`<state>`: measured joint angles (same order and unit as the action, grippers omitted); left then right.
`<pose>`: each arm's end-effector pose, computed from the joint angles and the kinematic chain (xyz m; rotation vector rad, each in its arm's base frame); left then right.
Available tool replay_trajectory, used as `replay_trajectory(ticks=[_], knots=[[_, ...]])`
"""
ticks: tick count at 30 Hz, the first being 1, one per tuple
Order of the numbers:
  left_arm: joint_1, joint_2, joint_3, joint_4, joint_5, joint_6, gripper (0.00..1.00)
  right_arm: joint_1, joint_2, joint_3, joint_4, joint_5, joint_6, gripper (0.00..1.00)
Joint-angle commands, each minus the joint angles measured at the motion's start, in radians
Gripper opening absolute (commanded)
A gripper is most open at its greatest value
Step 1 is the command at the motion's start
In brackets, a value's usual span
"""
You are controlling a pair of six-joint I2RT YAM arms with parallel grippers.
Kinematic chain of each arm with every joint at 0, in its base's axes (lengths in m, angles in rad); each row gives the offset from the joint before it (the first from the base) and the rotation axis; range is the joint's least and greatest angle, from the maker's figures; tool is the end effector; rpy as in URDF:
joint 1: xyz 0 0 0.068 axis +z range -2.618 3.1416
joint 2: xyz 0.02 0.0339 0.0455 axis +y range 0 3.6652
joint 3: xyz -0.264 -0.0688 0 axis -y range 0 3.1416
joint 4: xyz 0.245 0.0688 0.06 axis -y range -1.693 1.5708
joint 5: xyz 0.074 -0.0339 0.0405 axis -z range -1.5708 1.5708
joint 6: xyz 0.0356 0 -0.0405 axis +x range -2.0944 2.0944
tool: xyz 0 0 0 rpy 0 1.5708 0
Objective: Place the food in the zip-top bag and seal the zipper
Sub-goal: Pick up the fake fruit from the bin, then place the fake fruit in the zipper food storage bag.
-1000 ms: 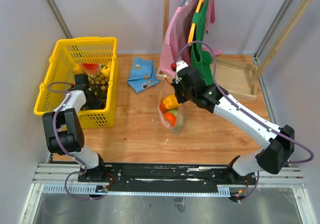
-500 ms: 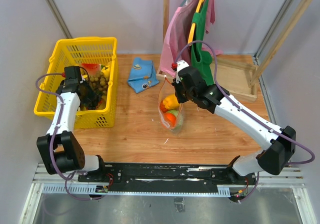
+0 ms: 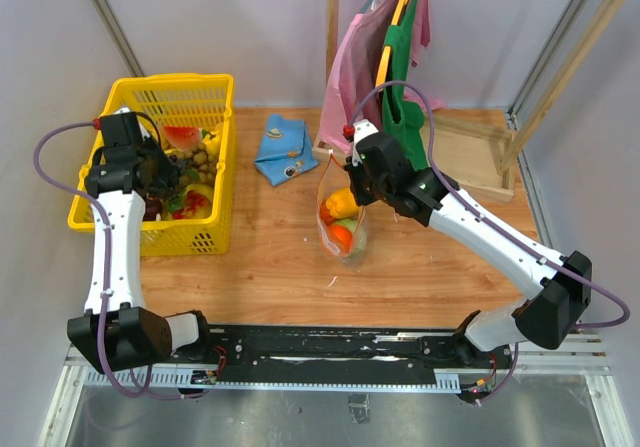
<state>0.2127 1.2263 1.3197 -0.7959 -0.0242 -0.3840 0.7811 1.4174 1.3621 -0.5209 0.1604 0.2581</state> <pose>0.2469 0.0542 0.3738 -0.6806 2.1696 -0.0628 0.2306 0.2206 0.3613 -0.4692 2.1190 0.4331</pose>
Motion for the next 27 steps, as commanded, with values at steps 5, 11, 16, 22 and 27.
replay_trajectory(ticks=[5,11,16,22,27], knots=[[-0.002,-0.042,0.105,-0.017,-0.026,0.029,0.0,-0.012,-0.026,0.014,0.011,0.017,-0.006,0.01],[-0.004,-0.071,0.15,0.039,0.141,0.028,0.0,-0.012,-0.026,0.017,0.011,0.011,-0.009,0.01],[-0.005,-0.088,0.182,0.083,0.302,0.033,0.0,-0.012,-0.032,0.013,0.022,0.002,-0.015,0.01],[-0.083,-0.099,0.176,0.146,0.437,0.044,0.0,-0.012,-0.037,0.016,0.029,-0.01,-0.016,0.01],[-0.195,-0.133,0.172,0.203,0.495,0.057,0.0,-0.012,-0.044,0.02,0.038,-0.021,-0.013,0.01]])
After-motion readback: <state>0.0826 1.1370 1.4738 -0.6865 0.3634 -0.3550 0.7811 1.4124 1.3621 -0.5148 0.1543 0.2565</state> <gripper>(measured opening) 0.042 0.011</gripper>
